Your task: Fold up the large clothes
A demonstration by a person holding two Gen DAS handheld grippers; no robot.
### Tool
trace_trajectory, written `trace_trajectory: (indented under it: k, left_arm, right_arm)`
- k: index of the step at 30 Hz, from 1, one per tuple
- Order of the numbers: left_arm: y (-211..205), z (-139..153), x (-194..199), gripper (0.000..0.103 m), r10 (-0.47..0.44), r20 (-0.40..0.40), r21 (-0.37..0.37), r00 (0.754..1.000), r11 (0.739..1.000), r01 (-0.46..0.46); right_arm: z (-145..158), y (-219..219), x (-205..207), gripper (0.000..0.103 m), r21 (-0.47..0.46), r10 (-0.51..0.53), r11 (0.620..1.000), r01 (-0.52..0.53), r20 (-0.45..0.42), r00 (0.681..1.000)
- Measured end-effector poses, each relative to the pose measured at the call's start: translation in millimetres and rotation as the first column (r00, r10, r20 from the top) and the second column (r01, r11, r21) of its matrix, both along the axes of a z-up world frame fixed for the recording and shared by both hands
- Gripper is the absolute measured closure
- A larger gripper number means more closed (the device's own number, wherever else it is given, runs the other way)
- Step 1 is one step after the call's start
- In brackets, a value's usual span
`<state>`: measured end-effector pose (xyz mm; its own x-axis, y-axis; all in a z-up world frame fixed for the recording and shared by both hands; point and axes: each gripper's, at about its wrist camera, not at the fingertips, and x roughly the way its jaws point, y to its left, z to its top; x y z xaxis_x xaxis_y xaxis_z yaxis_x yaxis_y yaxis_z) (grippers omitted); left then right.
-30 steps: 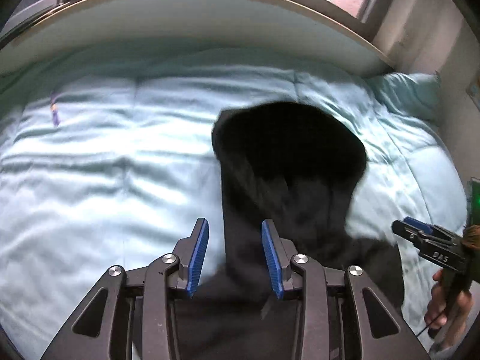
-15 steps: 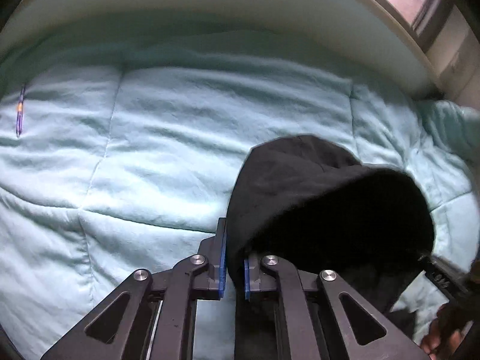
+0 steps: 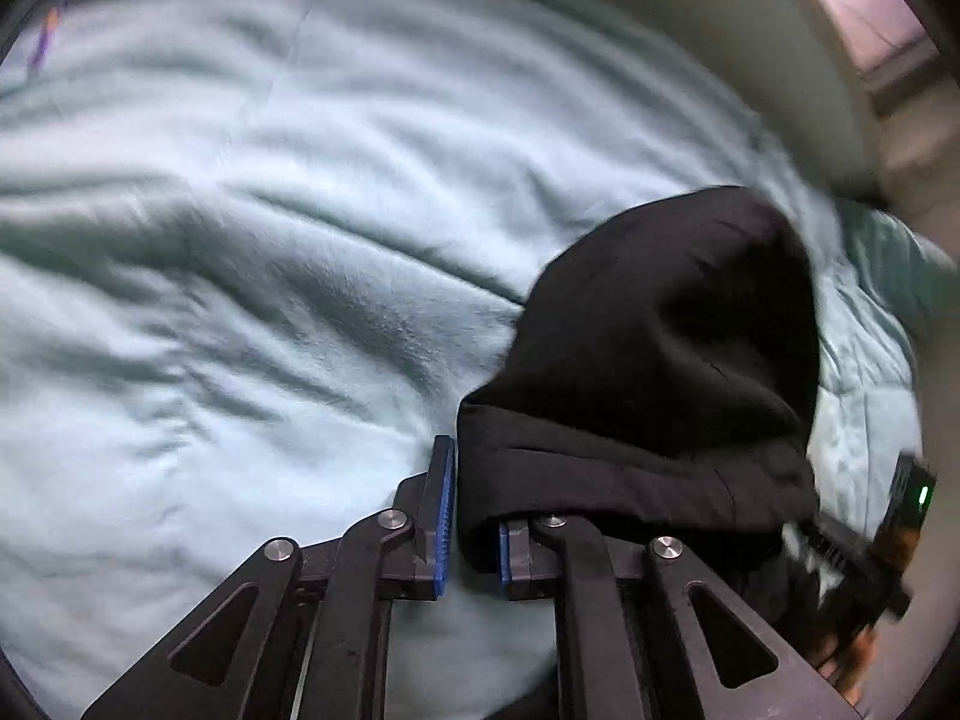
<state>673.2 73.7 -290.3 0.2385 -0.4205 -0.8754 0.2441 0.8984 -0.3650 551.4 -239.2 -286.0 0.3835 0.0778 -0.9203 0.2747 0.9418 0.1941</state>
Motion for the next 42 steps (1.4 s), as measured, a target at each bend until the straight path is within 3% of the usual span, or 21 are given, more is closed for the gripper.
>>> trace_trajectory:
  k: [2, 4, 7, 9, 11, 13, 15, 18, 20, 22, 25, 29, 32, 34, 35, 36, 39, 42]
  left_arm:
    - [6, 19, -17, 0.077, -0.035, 0.060, 0.035, 0.998, 0.999, 0.033]
    - [12, 38, -32, 0.077, -0.057, 0.100, 0.042, 0.993, 0.998, 0.053]
    - [21, 73, -48, 0.077, -0.056, 0.181, -0.038, 0.982, 0.997, 0.064]
    - [16, 94, -48, 0.071, -0.043, 0.229, -0.133, 0.972, 0.988, 0.076]
    - [-11, 105, -33, 0.052, -0.064, 0.227, -0.195, 0.972, 0.975, 0.110]
    - [-40, 98, -14, 0.050, -0.111, 0.211, -0.163, 0.971, 0.976, 0.147]
    - [-63, 65, 1, 0.050, -0.157, 0.114, -0.111, 0.981, 0.979, 0.169]
    - [-76, -3, 7, 0.051, -0.175, -0.056, 0.007, 0.983, 0.984, 0.175]
    - [-77, -30, 7, 0.051, -0.165, -0.078, 0.014, 0.983, 0.986, 0.166]
    - [-83, -24, 6, 0.051, -0.180, -0.057, 0.038, 0.982, 0.983, 0.182]
    - [-88, -1, -3, 0.051, -0.212, 0.004, 0.069, 0.977, 0.975, 0.211]
    - [-78, 38, -22, 0.049, -0.212, 0.124, 0.045, 0.969, 0.977, 0.208]
    - [-75, 17, -14, 0.047, -0.191, 0.069, 0.103, 0.979, 0.978, 0.184]
    - [-78, -6, -2, 0.047, -0.163, 0.005, 0.107, 0.987, 0.981, 0.161]
    - [-79, -10, 1, 0.047, -0.151, 0.006, 0.094, 0.989, 0.984, 0.149]
    - [-83, -9, 4, 0.047, -0.148, 0.012, 0.103, 0.989, 0.984, 0.146]
    - [-90, 6, 2, 0.047, -0.175, 0.058, 0.129, 0.983, 0.978, 0.166]
    - [-85, 24, -3, 0.047, -0.196, 0.094, 0.099, 0.976, 0.977, 0.187]
  right_arm:
    - [16, -5, -12, 0.074, -0.001, 0.012, 1.000, -0.011, 0.018, 1.000]
    - [34, -11, -27, 0.066, 0.008, 0.010, 1.000, -0.010, 0.048, 0.999]
    - [66, -18, -43, 0.066, 0.034, 0.001, 0.999, -0.005, 0.117, 0.993]
    - [90, -16, -37, 0.062, 0.047, -0.003, 0.999, -0.006, 0.178, 0.984]
    - [101, -7, -17, 0.054, 0.054, 0.015, 0.998, -0.027, 0.201, 0.979]
    - [99, 4, 8, 0.054, 0.045, 0.045, 0.997, -0.056, 0.211, 0.976]
    - [81, 17, 33, 0.054, 0.049, 0.079, 0.995, -0.089, 0.171, 0.982]
    - [22, 32, 51, 0.054, 0.057, 0.134, 0.989, -0.136, 0.032, 0.990]
    - [-18, 45, 52, 0.054, 0.033, 0.164, 0.986, -0.162, -0.035, 0.986]
    - [-24, 51, 47, 0.054, -0.002, 0.168, 0.986, -0.168, -0.003, 0.986]
    - [-10, 49, 45, 0.054, 0.007, 0.165, 0.986, -0.165, 0.002, 0.986]
    - [31, 43, 29, 0.051, 0.020, 0.167, 0.985, -0.171, 0.112, 0.980]
    - [30, 40, 20, 0.041, 0.023, 0.155, 0.987, -0.159, 0.120, 0.981]
    - [0, 37, 26, 0.041, 0.015, 0.149, 0.989, -0.149, 0.022, 0.989]
    - [-19, 37, 30, 0.042, 0.022, 0.152, 0.988, -0.151, -0.037, 0.988]
    - [-25, 37, 30, 0.042, 0.030, 0.154, 0.988, -0.153, -0.039, 0.987]
    - [-9, 34, 28, 0.041, 0.039, 0.157, 0.987, -0.156, -0.012, 0.988]
    - [13, 26, 19, 0.041, 0.043, 0.175, 0.983, -0.177, 0.041, 0.984]
